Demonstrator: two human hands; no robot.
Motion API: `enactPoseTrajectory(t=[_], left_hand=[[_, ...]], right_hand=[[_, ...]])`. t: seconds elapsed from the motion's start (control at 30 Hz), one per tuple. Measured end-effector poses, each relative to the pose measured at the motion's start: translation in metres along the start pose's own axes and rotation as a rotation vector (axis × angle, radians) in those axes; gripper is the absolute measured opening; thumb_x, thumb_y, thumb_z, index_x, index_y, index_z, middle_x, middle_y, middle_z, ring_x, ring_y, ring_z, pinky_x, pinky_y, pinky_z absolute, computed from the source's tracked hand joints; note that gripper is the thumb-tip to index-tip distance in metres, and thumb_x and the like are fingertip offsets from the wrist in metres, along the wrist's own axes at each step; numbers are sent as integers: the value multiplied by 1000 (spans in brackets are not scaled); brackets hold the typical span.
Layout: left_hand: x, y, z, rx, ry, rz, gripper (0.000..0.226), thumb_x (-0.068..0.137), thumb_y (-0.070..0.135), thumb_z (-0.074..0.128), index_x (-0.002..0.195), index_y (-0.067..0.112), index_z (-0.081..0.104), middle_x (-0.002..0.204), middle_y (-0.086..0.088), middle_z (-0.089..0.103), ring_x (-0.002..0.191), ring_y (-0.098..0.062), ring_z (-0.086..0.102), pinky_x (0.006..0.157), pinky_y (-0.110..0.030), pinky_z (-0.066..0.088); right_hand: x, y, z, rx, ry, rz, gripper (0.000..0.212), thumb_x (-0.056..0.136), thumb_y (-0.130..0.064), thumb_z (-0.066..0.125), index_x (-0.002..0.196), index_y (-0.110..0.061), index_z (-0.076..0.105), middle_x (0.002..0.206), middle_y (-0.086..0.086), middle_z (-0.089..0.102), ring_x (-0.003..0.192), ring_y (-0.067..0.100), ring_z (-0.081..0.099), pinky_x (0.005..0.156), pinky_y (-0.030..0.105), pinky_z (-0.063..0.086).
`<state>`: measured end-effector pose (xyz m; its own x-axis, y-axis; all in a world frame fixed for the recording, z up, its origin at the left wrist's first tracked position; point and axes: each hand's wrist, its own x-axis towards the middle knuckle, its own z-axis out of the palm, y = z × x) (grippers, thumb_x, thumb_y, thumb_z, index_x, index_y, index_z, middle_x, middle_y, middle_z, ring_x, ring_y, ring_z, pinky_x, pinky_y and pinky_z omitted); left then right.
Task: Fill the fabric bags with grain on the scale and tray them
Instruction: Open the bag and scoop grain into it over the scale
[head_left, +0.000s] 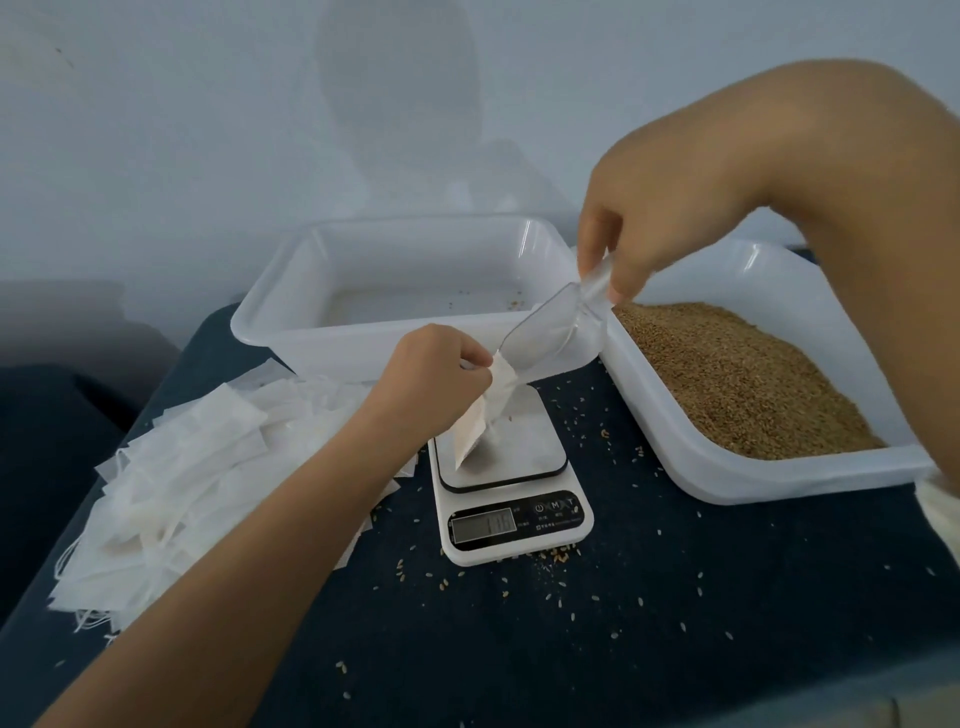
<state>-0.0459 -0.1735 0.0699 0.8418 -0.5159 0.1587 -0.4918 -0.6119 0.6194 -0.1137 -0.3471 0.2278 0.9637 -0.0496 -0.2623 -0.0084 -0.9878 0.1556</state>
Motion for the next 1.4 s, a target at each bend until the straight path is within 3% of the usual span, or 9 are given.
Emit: enactPoseTrajectory(t=[0.17, 0.3, 0.47, 0.57, 0.63, 0.7, 1.07, 1.23, 1.4], left_hand=[[1, -3, -9, -27, 11, -25, 21, 84, 13, 55, 99, 19, 69, 72, 9, 60, 63, -10, 62, 48, -12, 41], [3, -5, -3, -29, 17, 45, 21, 85, 12, 55, 100, 18, 69, 83, 4, 64, 63, -3, 54, 46, -6, 35], [1, -4, 20, 18, -75, 187, 26, 88, 15, 57, 112, 17, 67, 110, 5, 64, 81, -4, 51, 66, 0, 32], [-1, -6, 28, -61, -107, 183, 36, 88, 27, 61, 124, 25, 58, 110, 7, 62, 80, -5, 57, 69, -4, 36], [-1, -9, 28, -90, -89, 166, 41, 88, 31, 61, 128, 30, 53, 108, 10, 61, 78, -3, 58, 68, -6, 37], [-1, -13, 26, -89, -66, 160, 42, 88, 32, 60, 129, 30, 51, 105, 12, 59, 76, -2, 57, 65, -2, 38], [-6, -20, 22, -86, -40, 159, 40, 88, 31, 61, 127, 27, 53, 103, 14, 57, 68, 0, 54, 65, 1, 38], [-5, -20, 24, -85, -44, 166, 40, 88, 31, 61, 127, 26, 53, 102, 14, 57, 70, 0, 54, 65, 2, 37], [-5, -21, 26, -86, -50, 166, 40, 88, 33, 60, 127, 28, 53, 103, 16, 56, 73, 0, 56, 64, -2, 39]], right_hand=[[-22, 25, 20, 277, 56, 35, 12, 75, -39, 73, 84, -43, 65, 65, -20, 67, 56, -5, 61, 61, 22, 37], [-29, 53, 56, 563, 196, 129, 16, 77, -35, 73, 90, -43, 66, 77, -10, 71, 65, 0, 66, 66, 21, 41], [-25, 64, 102, 902, 472, 187, 22, 81, -28, 72, 96, -43, 66, 90, -6, 69, 83, 17, 68, 91, 35, 49], [-22, 63, 120, 1016, 491, 183, 23, 83, -23, 71, 93, -43, 65, 81, -8, 72, 70, 3, 69, 75, 16, 54], [-21, 62, 127, 1051, 495, 189, 24, 83, -20, 71, 92, -42, 65, 77, -13, 72, 62, -5, 66, 57, 4, 48], [-20, 64, 132, 1072, 516, 205, 25, 83, -20, 71, 93, -42, 65, 78, -12, 71, 62, -7, 65, 54, 2, 45], [-11, 67, 148, 1137, 525, 243, 22, 81, -28, 73, 89, -47, 66, 81, -17, 72, 70, -3, 68, 74, 19, 48], [-9, 69, 152, 1152, 526, 258, 18, 83, -28, 71, 88, -44, 67, 78, -16, 72, 67, -5, 67, 61, 8, 48], [-6, 70, 159, 1157, 552, 325, 19, 87, -30, 68, 98, -44, 62, 86, -11, 70, 71, 0, 67, 66, 21, 43]])
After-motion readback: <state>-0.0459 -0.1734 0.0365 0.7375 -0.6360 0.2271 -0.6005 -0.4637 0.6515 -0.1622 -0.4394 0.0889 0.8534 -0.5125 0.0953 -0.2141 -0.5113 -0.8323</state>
